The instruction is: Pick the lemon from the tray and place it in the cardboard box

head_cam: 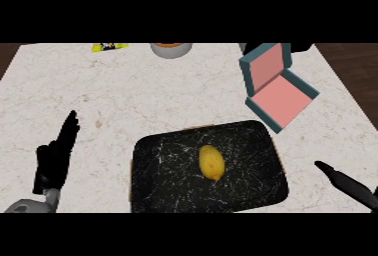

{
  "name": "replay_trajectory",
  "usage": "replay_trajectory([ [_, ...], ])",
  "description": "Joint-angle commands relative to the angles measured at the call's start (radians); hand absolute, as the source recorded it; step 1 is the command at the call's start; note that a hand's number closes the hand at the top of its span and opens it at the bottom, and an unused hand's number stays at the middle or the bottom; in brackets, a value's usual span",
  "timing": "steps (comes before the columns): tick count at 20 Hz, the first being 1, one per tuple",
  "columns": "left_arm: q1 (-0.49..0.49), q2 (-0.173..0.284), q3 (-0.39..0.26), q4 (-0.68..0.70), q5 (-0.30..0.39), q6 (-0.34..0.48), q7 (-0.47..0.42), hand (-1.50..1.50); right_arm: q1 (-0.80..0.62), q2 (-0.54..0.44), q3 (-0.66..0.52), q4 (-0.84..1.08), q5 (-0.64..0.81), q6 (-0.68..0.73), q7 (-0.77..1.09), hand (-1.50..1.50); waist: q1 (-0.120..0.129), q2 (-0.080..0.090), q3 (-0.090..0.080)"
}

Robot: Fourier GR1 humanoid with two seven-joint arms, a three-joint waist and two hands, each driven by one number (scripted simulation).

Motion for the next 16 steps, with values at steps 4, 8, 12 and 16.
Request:
replay_trajectory([
  [4, 0.018, 0.069, -0.056, -0.001, -0.080, -0.045, -0.037, 0.00, 0.276, 0.186, 0.034, -0.121, 0.133, -0.081, -0.533, -1.50, 0.019, 0.011, -0.011],
  [8, 0.000, 0.084, -0.064, -0.004, -0.095, -0.074, -0.049, 0.00, 0.523, 0.245, 0.120, -0.123, 0.321, -0.190, -0.634, -1.50, 0.063, 0.027, -0.017],
  [12, -0.066, 0.067, -0.078, -0.013, -0.104, -0.087, 0.006, 0.00, 0.719, 0.248, 0.284, -0.189, 0.403, -0.345, -0.595, -1.50, 0.089, 0.034, -0.016],
  [16, -0.066, 0.059, -0.086, -0.017, -0.124, -0.091, -0.007, 0.00, 0.896, 0.249, 0.506, -0.275, 0.532, -0.466, -0.512, -1.50, 0.117, 0.038, -0.017],
])
